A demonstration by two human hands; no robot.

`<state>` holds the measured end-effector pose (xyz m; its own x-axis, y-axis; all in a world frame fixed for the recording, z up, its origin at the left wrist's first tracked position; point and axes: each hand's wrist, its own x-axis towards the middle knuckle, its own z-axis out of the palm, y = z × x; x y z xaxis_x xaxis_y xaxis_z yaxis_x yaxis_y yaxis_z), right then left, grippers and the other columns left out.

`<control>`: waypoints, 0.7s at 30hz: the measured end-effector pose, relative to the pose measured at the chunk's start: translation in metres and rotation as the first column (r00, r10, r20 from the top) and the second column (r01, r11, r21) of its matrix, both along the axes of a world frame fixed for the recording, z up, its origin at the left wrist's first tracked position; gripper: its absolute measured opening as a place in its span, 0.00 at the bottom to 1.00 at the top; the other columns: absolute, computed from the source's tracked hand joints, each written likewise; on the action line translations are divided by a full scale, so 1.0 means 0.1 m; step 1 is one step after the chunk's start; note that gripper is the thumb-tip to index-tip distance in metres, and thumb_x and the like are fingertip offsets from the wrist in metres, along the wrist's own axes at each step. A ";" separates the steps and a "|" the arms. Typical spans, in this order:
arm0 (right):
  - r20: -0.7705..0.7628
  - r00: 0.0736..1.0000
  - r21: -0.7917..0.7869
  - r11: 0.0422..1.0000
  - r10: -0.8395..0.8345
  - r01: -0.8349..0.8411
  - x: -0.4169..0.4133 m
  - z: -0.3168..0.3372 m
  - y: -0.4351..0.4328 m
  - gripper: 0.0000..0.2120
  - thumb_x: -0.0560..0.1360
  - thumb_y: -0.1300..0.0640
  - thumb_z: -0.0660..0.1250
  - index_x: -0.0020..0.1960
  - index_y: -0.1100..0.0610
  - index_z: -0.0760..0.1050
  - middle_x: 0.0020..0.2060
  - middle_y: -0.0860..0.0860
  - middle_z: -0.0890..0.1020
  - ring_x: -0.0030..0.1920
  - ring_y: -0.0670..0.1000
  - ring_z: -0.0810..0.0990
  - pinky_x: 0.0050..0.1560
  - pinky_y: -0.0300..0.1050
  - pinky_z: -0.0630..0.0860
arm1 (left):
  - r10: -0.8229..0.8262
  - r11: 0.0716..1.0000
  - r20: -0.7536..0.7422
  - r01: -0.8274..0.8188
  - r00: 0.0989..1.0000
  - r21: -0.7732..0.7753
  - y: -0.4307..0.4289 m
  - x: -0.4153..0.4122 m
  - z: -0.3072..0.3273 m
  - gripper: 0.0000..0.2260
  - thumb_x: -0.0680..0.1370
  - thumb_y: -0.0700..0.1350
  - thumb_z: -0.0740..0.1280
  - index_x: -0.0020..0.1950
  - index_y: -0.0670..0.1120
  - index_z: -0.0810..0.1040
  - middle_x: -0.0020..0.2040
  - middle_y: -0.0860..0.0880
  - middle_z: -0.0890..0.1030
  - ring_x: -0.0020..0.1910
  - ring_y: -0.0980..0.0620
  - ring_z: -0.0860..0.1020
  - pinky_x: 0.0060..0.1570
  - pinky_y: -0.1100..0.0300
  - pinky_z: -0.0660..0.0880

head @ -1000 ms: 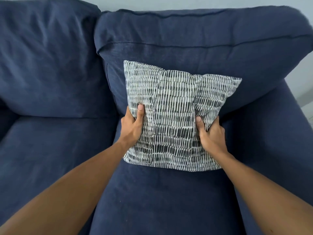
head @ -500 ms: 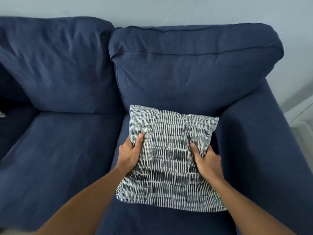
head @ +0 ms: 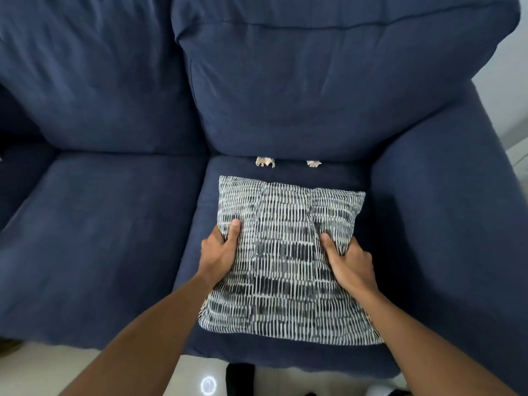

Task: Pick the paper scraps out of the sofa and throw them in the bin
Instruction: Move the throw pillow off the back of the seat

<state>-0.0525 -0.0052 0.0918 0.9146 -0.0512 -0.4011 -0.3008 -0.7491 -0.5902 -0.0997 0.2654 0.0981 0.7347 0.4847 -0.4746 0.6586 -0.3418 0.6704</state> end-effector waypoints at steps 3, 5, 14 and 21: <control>-0.002 1.000 0.014 1.000 0.001 -0.001 -0.04 -0.11 -0.01 0.40 0.68 0.20 0.51 0.64 0.49 0.72 0.53 0.49 0.81 0.55 0.57 0.79 0.59 0.55 0.75 | 0.000 1.000 -0.008 -0.001 1.000 -0.004 -0.01 -0.05 -0.11 0.43 0.74 0.75 0.51 0.70 0.40 0.69 0.55 0.45 0.78 0.61 0.41 0.76 0.58 0.49 0.70; -0.015 1.000 0.016 1.000 -0.004 0.005 -0.07 -0.17 -0.01 0.40 0.69 0.21 0.52 0.66 0.49 0.70 0.57 0.51 0.80 0.59 0.58 0.78 0.61 0.57 0.72 | 0.009 1.000 -0.008 -0.009 1.000 -0.006 -0.03 -0.07 -0.17 0.38 0.77 0.71 0.52 0.70 0.40 0.69 0.54 0.46 0.76 0.61 0.44 0.74 0.56 0.53 0.66; -0.042 0.999 -0.009 1.000 -0.028 0.027 -0.13 -0.31 0.00 0.44 0.67 0.19 0.50 0.68 0.51 0.67 0.53 0.52 0.80 0.56 0.60 0.79 0.59 0.60 0.75 | -0.002 0.999 -0.041 0.004 0.999 0.054 -0.02 -0.15 -0.39 0.42 0.77 0.71 0.49 0.80 0.41 0.56 0.76 0.39 0.66 0.76 0.38 0.62 0.72 0.45 0.60; -0.059 0.998 -0.126 0.991 0.027 -0.034 -0.11 -0.22 -0.06 0.48 0.70 0.21 0.46 0.75 0.55 0.59 0.70 0.58 0.72 0.66 0.63 0.73 0.61 0.63 0.72 | -0.062 0.992 0.027 0.058 0.998 0.110 0.08 -0.14 -0.34 0.40 0.75 0.74 0.50 0.80 0.50 0.55 0.77 0.44 0.66 0.75 0.42 0.65 0.71 0.41 0.63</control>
